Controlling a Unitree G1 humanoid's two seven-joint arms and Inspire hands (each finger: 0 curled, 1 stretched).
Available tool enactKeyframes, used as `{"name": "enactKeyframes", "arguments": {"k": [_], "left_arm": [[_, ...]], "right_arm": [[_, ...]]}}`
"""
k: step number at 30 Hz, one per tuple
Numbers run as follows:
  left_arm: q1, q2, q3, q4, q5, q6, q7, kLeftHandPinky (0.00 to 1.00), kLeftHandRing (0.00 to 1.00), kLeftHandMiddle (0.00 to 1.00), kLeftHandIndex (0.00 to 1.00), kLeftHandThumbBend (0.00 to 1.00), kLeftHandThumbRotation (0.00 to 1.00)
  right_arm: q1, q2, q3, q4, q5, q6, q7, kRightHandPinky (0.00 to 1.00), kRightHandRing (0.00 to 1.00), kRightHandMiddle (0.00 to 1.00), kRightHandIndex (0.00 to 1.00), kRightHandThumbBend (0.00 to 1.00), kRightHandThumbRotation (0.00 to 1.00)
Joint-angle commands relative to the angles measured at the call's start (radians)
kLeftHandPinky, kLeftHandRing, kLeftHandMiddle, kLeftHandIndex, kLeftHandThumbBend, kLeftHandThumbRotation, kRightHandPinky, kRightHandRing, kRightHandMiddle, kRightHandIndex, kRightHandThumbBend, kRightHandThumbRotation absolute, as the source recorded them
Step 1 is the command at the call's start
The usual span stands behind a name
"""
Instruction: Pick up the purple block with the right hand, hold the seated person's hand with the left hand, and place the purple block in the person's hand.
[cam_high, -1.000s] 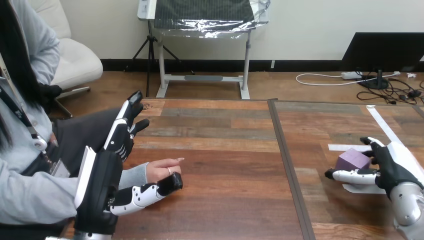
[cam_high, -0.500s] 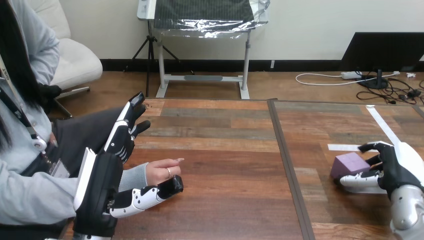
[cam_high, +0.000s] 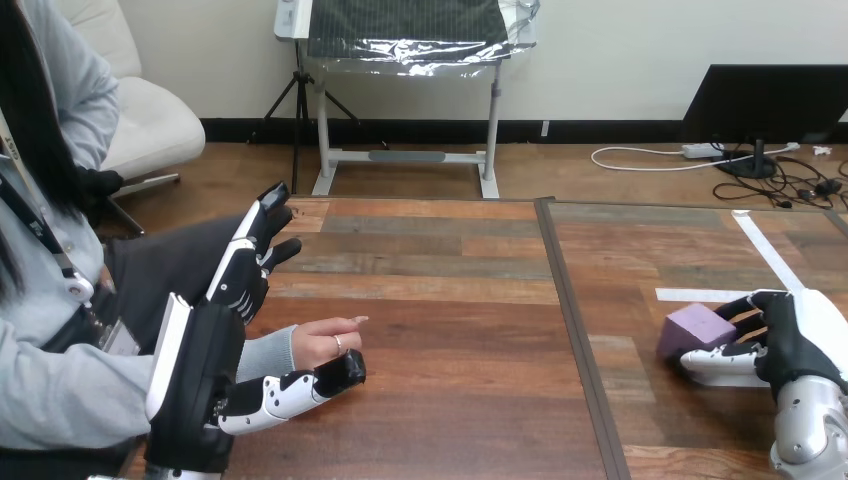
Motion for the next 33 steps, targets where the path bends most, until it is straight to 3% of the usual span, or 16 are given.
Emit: {"name": "enactKeyframes", "arguments": {"k": [1,10,33], "left_arm": [[-0.029,0.005,0.019,-0.052,0.002,-0.010,0.003,0.86,0.94,0.96,0.93,1.00,0.51],[-0.031,0.002,0.021,-0.053,0.012,-0.012,0.007,0.85,0.93,0.96,0.93,1.00,0.53],[-0.029,-0.011,0.025,-0.066,0.054,0.004,0.031,0.85,0.93,0.95,0.92,1.00,0.55]], "right_arm": [[-0.019,0.022,-0.023,0.008,0.025,-0.001,-0.011,0.46,0.51,0.54,0.51,0.88,0.00],[-0.033,0.027,-0.050,0.002,0.060,-0.001,-0.001,0.42,0.48,0.53,0.50,0.85,0.00],[-0.059,0.034,-0.076,-0.012,0.093,-0.017,0.014,0.35,0.43,0.52,0.52,0.83,0.00]]}}
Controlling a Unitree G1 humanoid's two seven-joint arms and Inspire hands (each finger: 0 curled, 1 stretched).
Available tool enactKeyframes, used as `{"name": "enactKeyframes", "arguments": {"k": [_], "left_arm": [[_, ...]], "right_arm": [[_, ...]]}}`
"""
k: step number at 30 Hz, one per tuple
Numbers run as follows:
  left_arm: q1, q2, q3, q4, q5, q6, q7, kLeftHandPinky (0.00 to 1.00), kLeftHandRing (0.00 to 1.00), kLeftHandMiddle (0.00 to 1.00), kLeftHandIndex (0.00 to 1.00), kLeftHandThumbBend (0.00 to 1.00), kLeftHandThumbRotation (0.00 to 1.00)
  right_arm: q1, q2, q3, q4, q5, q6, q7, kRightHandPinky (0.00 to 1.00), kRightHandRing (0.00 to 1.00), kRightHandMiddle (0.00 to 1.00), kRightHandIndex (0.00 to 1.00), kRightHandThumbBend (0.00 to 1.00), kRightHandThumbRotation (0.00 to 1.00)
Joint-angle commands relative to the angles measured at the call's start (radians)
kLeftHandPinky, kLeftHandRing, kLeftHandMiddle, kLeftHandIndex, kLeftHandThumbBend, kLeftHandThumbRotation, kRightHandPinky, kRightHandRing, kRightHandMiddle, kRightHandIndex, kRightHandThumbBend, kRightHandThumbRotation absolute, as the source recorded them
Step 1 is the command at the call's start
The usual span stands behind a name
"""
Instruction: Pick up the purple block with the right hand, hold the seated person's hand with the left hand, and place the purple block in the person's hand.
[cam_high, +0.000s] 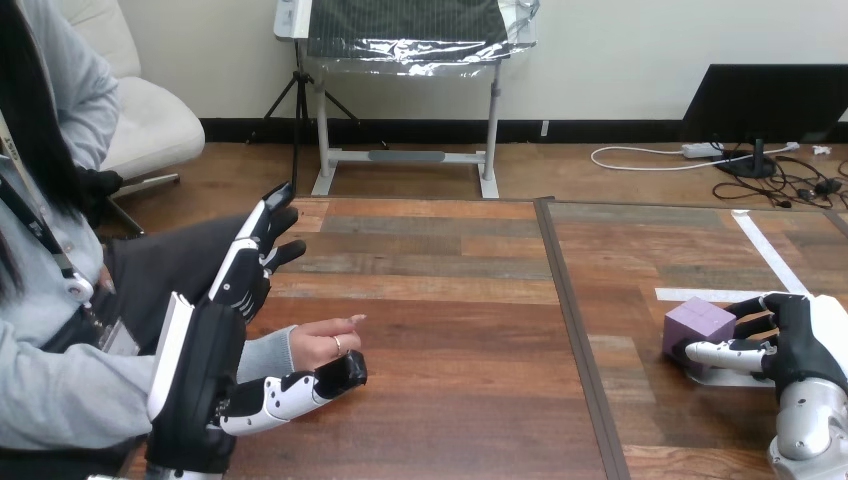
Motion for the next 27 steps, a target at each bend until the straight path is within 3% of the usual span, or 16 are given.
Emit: {"name": "enactKeyframes", "arguments": {"k": [1,27], "left_arm": [[-0.038,-0.007,0.017,-0.045,0.023,0.002,0.018,0.85,0.93,0.95,0.92,1.00,0.55],[-0.046,-0.007,0.016,-0.021,0.025,0.012,0.027,0.85,0.94,0.96,0.93,1.00,0.54]], "right_arm": [[-0.060,0.017,-0.010,-0.012,0.012,-0.017,0.008,0.35,0.43,0.52,0.52,0.83,0.00],[-0.071,0.036,-0.026,-0.026,0.032,-0.043,0.014,0.35,0.42,0.51,0.53,0.81,0.00]]}}
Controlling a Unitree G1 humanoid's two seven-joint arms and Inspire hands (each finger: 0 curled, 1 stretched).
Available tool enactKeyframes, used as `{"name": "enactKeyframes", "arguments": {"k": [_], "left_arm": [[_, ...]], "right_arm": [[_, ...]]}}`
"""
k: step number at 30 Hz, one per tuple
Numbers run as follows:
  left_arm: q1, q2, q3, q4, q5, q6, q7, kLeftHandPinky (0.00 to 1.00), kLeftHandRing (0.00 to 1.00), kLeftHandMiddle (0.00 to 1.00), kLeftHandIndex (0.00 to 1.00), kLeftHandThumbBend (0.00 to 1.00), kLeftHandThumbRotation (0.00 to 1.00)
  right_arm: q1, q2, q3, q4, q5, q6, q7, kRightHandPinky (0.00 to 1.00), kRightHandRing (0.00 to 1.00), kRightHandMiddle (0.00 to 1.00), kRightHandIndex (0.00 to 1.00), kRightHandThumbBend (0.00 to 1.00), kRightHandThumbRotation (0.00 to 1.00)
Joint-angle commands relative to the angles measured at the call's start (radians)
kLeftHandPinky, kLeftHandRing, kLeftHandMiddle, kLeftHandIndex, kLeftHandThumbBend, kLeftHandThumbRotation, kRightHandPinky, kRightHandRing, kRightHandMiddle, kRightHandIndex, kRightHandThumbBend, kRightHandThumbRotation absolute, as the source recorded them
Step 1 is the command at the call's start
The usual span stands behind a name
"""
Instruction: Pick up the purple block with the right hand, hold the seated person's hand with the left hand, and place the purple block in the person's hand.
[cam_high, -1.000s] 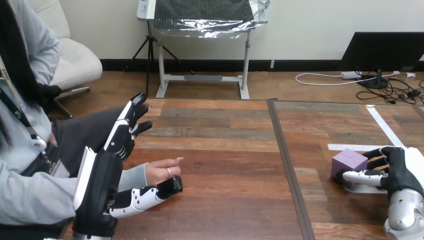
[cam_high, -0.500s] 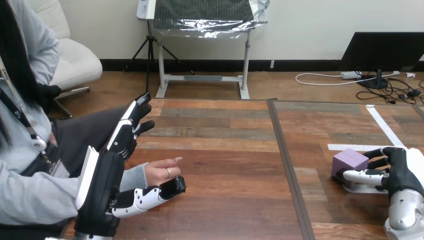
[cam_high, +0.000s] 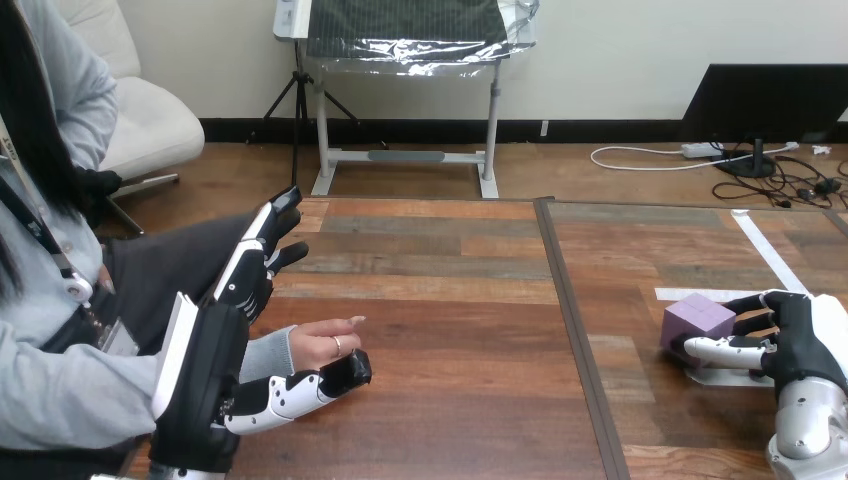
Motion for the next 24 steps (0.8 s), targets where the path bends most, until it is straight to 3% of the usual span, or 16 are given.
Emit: {"name": "enactKeyframes", "arguments": {"k": [1,15,24], "left_arm": [[-0.047,-0.004,0.019,-0.015,0.010,-0.006,0.018,0.85,0.94,0.96,0.93,1.00,0.54],[-0.047,-0.001,0.043,-0.010,0.110,0.025,0.084,0.85,0.93,0.94,0.92,1.00,0.56],[-0.051,0.003,0.044,-0.004,0.160,0.038,0.127,0.87,0.93,0.93,0.92,1.00,0.58]], "right_arm": [[-0.071,0.033,-0.014,-0.027,0.019,-0.032,0.012,0.35,0.42,0.51,0.53,0.81,0.00],[-0.079,0.057,-0.042,-0.044,0.067,-0.050,0.044,0.35,0.41,0.49,0.54,0.79,0.00],[-0.080,0.080,-0.077,-0.065,0.122,-0.078,0.099,0.35,0.41,0.49,0.54,0.77,0.00]]}}
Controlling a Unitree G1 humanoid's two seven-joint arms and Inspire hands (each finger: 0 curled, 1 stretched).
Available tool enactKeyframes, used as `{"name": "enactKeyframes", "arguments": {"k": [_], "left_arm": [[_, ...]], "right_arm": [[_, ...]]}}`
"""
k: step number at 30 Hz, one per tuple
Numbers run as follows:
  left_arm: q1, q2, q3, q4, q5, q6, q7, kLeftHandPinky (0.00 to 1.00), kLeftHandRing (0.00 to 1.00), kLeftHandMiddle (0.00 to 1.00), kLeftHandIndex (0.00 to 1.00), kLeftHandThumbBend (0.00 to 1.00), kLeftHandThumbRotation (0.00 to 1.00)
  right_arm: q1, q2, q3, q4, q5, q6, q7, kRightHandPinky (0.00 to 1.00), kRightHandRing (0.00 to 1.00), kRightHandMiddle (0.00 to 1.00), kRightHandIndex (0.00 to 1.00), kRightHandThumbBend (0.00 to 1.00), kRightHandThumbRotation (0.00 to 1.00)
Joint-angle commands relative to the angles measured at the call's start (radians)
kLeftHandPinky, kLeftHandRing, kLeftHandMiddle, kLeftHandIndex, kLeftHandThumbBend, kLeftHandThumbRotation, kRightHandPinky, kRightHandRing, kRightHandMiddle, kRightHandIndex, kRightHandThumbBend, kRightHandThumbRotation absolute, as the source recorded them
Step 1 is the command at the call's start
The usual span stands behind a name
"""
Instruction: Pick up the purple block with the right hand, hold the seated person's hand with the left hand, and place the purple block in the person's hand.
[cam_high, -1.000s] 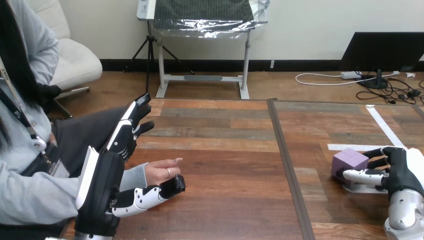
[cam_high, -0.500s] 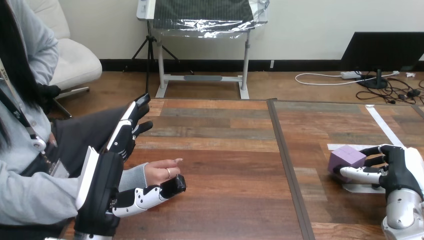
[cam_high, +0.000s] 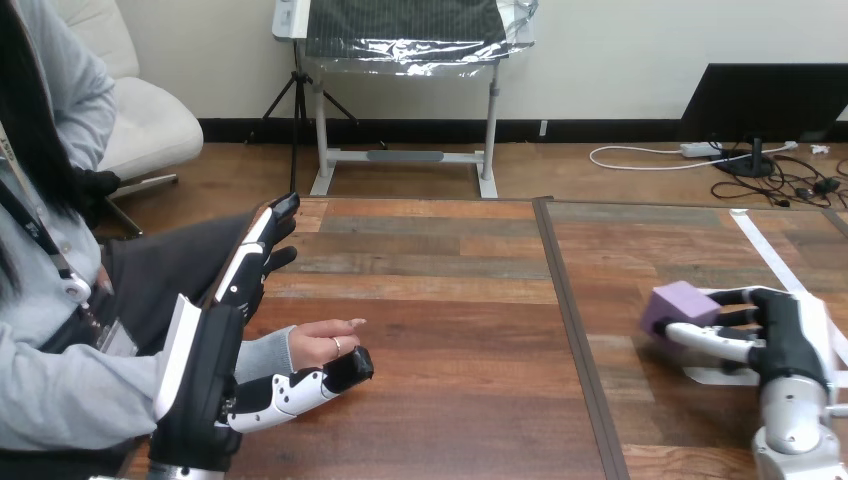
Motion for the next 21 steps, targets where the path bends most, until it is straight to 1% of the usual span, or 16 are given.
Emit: {"name": "enactKeyframes", "arguments": {"k": [1,6,8,11,15,17,21], "left_arm": [[-0.052,0.002,0.011,-0.005,0.027,0.003,0.029,0.87,0.93,0.93,0.92,1.00,0.58],[-0.054,0.004,0.012,-0.007,0.052,0.012,0.051,0.88,0.92,0.93,0.92,1.00,0.57],[-0.056,0.006,0.013,-0.007,0.064,0.014,0.060,0.88,0.92,0.92,0.91,1.00,0.57],[-0.058,0.010,0.011,-0.010,0.073,0.023,0.068,0.87,0.92,0.92,0.91,1.00,0.57],[-0.061,0.014,0.008,-0.009,0.077,0.031,0.074,0.87,0.92,0.92,0.91,1.00,0.57],[-0.061,0.018,0.008,-0.014,0.084,0.043,0.078,0.88,0.92,0.92,0.91,1.00,0.57],[-0.060,0.023,0.010,-0.022,0.104,0.062,0.090,0.88,0.92,0.92,0.91,1.00,0.56]], "right_arm": [[-0.080,0.043,-0.023,-0.056,0.034,-0.044,0.035,0.35,0.41,0.49,0.54,0.77,0.00],[-0.082,0.053,-0.033,-0.066,0.055,-0.053,0.058,0.35,0.42,0.50,0.54,0.76,0.00],[-0.082,0.061,-0.045,-0.076,0.073,-0.060,0.078,0.35,0.42,0.50,0.54,0.76,0.00],[-0.084,0.071,-0.058,-0.085,0.094,-0.060,0.095,0.35,0.42,0.51,0.54,0.75,0.00],[-0.084,0.081,-0.065,-0.097,0.112,-0.066,0.109,0.35,0.42,0.51,0.53,0.75,0.00],[-0.083,0.088,-0.075,-0.105,0.128,-0.074,0.128,0.35,0.42,0.51,0.53,0.75,0.00],[-0.084,0.097,-0.082,-0.119,0.143,-0.074,0.149,0.35,0.42,0.51,0.52,0.75,0.00]]}}
